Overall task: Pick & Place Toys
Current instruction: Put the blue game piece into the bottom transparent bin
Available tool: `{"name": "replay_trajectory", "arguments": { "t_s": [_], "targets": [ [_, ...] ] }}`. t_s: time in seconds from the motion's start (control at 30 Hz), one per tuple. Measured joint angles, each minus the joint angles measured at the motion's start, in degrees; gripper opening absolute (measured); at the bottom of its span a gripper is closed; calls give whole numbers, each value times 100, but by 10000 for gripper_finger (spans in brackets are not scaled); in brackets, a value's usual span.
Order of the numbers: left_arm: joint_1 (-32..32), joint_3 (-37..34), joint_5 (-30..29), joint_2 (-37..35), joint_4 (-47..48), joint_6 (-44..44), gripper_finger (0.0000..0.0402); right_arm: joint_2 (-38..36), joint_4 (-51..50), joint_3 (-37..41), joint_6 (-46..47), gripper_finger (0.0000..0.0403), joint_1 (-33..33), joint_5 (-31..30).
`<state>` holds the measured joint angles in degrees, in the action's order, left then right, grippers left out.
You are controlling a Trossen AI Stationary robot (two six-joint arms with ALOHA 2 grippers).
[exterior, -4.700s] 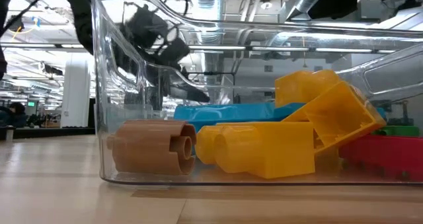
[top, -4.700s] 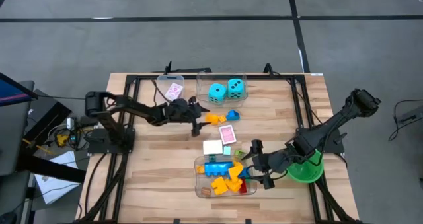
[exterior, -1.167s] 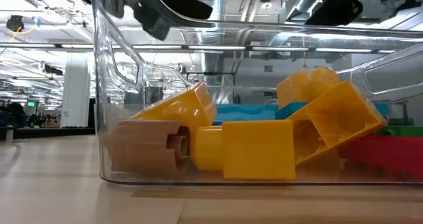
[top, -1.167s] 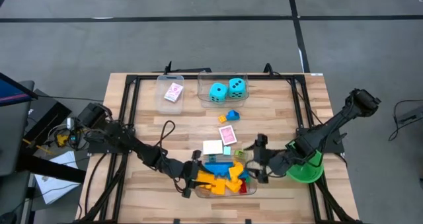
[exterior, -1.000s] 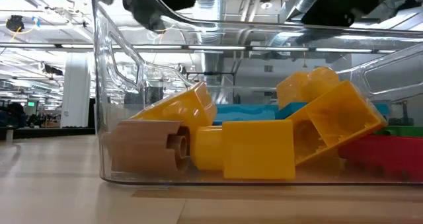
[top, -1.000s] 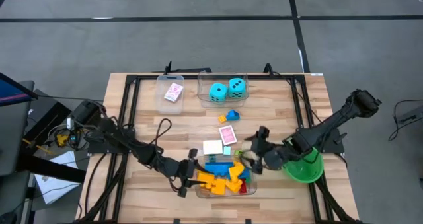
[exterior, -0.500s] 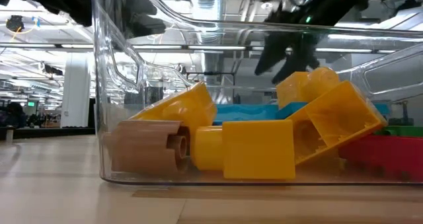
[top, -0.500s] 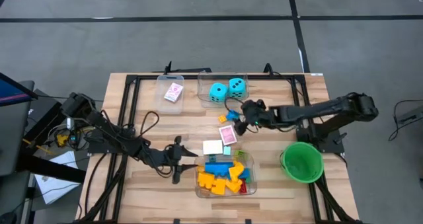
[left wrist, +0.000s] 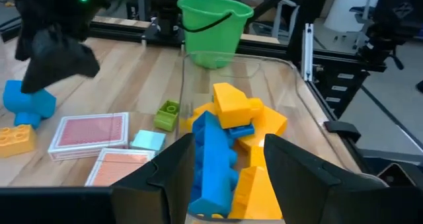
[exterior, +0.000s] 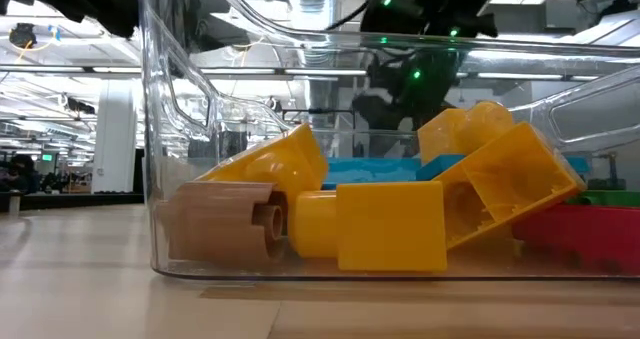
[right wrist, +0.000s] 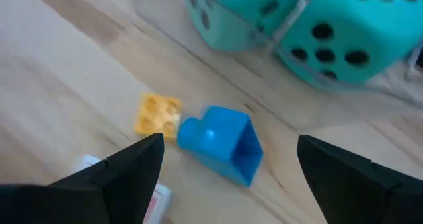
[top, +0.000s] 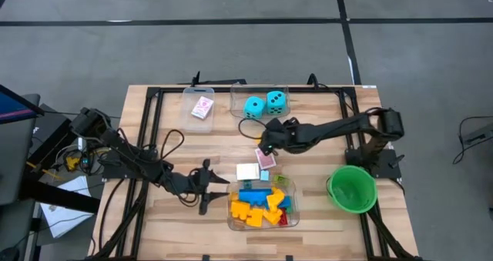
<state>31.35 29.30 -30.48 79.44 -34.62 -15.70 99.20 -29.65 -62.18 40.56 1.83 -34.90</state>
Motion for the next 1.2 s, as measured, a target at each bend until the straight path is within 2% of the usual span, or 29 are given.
{"name": "replay_trajectory", "arguments": {
  "t_s": [0.07, 0.27, 0.57, 0.7, 0.8, 0.9, 1.1, 1.2],
  "targets": [
    [50, 1, 3, 0, -19, 22, 176, 234, -301, -139, 160, 340, 5, -60],
    [108, 2, 9, 0, -48, 28, 176, 683, -172, -214, 345, 340, 69, -52],
    [108, 2, 9, 2, -65, 39, 176, 992, -40, -211, 317, 340, 268, 8],
    [108, 2, 9, 4, -64, 69, 176, 1003, 12, -209, 271, 322, 286, 14],
    [108, 2, 9, 4, -62, 74, 176, 1003, 2, -211, 229, 287, 286, 35],
    [108, 2, 11, 4, -62, 81, 176, 1003, 4, -211, 163, 233, 284, 73],
    [108, 2, 28, 4, -59, 85, 176, 1003, 22, -211, -7, 76, 192, 188],
    [108, 4, 27, 4, -56, 85, 176, 947, 24, -210, -50, 16, 94, 189]
  ]
}}
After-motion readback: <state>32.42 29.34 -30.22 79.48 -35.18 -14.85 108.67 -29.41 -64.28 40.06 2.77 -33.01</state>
